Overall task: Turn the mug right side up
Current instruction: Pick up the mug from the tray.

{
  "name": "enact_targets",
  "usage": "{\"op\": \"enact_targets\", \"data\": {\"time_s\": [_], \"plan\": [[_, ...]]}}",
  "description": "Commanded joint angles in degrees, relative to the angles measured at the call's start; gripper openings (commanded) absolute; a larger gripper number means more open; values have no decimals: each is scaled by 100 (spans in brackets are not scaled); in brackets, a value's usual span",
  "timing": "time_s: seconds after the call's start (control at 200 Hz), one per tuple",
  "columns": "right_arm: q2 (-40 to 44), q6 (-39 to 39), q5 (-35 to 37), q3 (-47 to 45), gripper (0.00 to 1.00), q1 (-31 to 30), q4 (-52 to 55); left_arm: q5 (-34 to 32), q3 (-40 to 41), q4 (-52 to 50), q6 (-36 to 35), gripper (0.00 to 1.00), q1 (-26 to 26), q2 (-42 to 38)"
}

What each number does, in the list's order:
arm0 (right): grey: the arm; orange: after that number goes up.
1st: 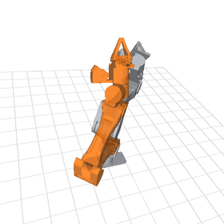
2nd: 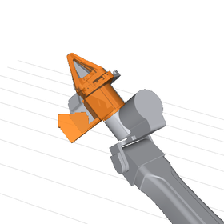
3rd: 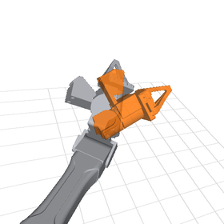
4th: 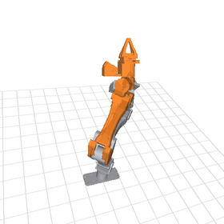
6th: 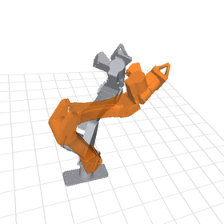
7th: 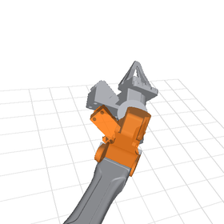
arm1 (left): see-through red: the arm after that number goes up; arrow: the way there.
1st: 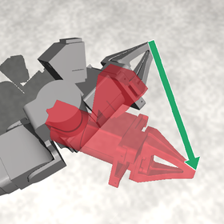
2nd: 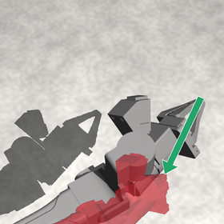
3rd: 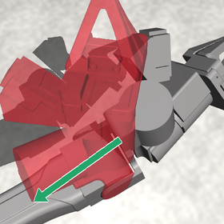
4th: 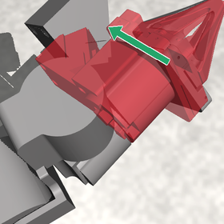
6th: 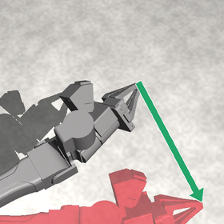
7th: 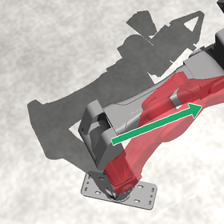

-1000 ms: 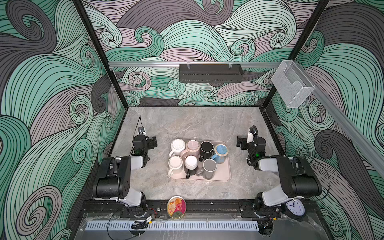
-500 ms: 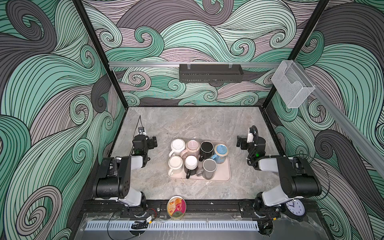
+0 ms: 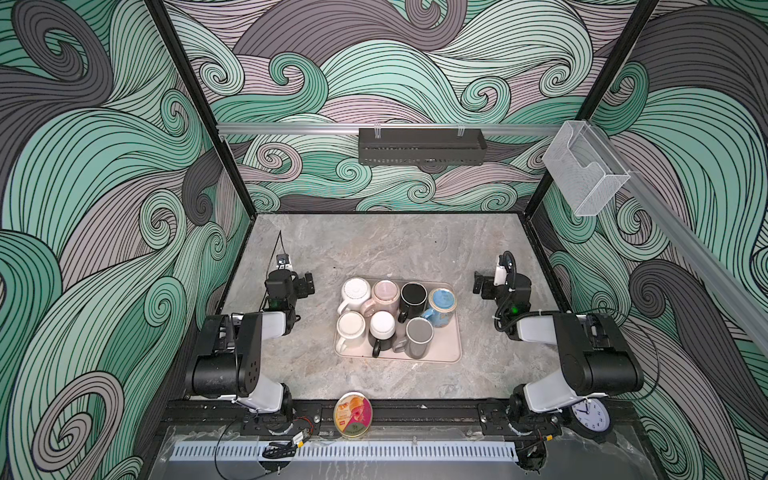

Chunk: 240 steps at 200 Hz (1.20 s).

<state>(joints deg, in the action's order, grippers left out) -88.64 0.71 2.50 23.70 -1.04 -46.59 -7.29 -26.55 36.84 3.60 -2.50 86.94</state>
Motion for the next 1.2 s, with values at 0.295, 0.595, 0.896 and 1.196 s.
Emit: {"op": "enact_targets", "data": {"time_s": [0.295, 0.595, 0.896, 1.196], "plan": [[371, -89, 252, 197, 100, 60, 508, 344, -737, -1464, -470, 99, 164, -503], [1546, -1020, 990, 1457, 100, -38, 3692, -904, -1695, -4150, 1103, 99, 939, -1499], [2216, -1543, 1152, 1904, 97, -981, 5487, 219, -1905, -5524, 1804, 99, 1946, -2475], [2818, -1916, 1455, 2450, 86, -2227, 7111, 448, -2028, -7587, 2411, 90, 2665, -3666]]}}
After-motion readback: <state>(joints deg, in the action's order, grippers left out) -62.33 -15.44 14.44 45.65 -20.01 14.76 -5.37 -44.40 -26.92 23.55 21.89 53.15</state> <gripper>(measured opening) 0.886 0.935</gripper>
